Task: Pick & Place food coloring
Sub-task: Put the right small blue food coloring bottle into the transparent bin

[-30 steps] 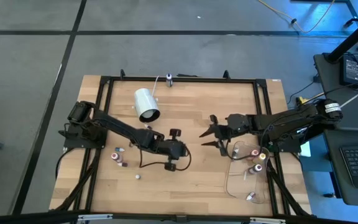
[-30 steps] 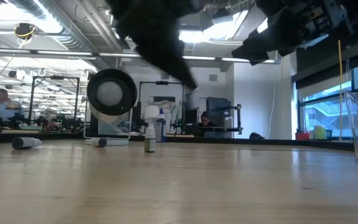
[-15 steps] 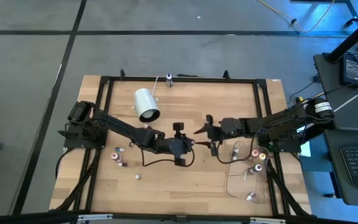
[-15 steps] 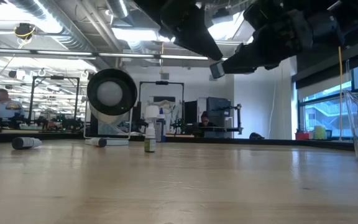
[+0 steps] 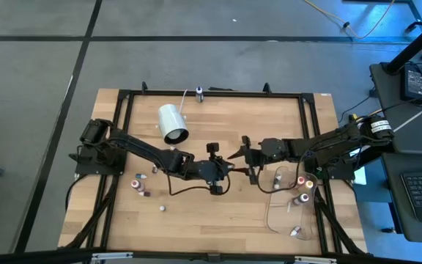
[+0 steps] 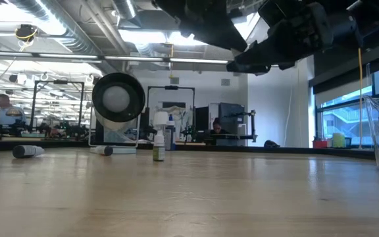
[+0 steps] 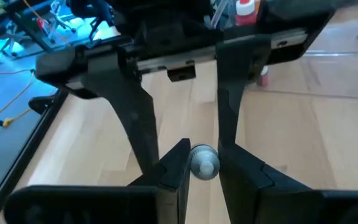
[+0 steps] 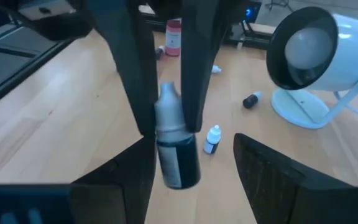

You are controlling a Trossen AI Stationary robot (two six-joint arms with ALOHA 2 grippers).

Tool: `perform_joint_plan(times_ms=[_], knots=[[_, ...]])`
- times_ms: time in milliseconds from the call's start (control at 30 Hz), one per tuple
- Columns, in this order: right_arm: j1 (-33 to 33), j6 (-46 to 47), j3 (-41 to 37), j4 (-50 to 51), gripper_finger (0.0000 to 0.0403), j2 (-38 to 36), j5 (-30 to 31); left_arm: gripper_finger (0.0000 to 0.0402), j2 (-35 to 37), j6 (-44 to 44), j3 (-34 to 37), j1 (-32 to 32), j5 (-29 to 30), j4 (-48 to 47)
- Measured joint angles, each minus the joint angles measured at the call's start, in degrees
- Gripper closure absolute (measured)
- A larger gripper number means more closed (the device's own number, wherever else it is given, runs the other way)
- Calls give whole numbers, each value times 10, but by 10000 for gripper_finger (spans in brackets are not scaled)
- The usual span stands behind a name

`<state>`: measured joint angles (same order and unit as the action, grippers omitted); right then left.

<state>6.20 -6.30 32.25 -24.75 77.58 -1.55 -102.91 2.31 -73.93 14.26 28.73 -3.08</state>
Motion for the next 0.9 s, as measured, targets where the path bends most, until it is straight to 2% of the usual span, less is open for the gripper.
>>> perform_joint_plan(times_ms=[167,500,733,900], knots=[[0,3,0,1,213,0,-1,331,0,0,0,-1,-1,2],[0,-2,0,3,332,0,-13,331,0,0,0,-1,2,1],[0,38,0,16,331,-8,-27,318,0,0,0,1,18,2],[1,86,37,148,322,-43,-4,284,2,1,0,10,36,-23]])
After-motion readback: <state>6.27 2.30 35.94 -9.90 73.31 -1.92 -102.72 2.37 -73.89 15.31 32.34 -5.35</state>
